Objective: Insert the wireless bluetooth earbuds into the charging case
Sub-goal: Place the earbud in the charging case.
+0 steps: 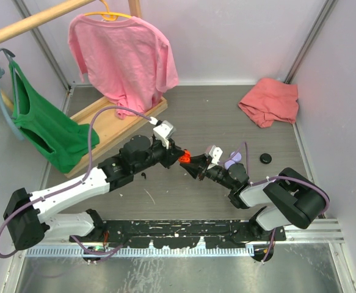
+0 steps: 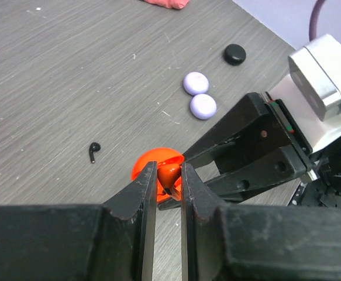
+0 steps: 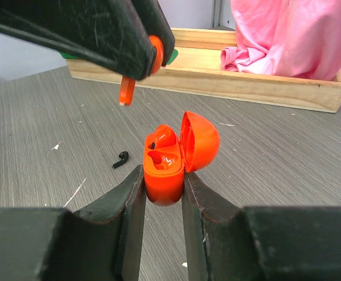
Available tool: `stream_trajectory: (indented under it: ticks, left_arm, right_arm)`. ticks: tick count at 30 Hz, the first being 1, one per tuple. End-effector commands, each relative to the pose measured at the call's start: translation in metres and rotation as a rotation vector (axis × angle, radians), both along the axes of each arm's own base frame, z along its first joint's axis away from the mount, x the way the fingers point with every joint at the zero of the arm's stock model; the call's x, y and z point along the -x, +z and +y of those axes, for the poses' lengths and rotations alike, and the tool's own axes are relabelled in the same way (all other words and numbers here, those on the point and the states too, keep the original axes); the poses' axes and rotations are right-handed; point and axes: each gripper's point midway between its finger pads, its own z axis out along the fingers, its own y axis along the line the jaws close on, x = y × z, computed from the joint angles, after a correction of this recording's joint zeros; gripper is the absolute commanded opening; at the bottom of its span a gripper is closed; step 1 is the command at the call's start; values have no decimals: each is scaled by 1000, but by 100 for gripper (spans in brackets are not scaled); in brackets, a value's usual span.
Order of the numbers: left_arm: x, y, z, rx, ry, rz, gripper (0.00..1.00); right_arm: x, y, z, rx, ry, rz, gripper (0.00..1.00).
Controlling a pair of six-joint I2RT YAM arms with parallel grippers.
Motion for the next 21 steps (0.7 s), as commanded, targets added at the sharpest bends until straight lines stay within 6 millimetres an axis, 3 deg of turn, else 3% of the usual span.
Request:
stream_trajectory:
  ticks: [1,21]
  left_arm:
    - [0,24,-20,49,-52,-105,1]
    - [-4,0,-24,-58,-38,-163,1]
  right_arm:
    - [0,36,1,-76,3,-105,1]
    - [0,38,1,-88,2,-108,1]
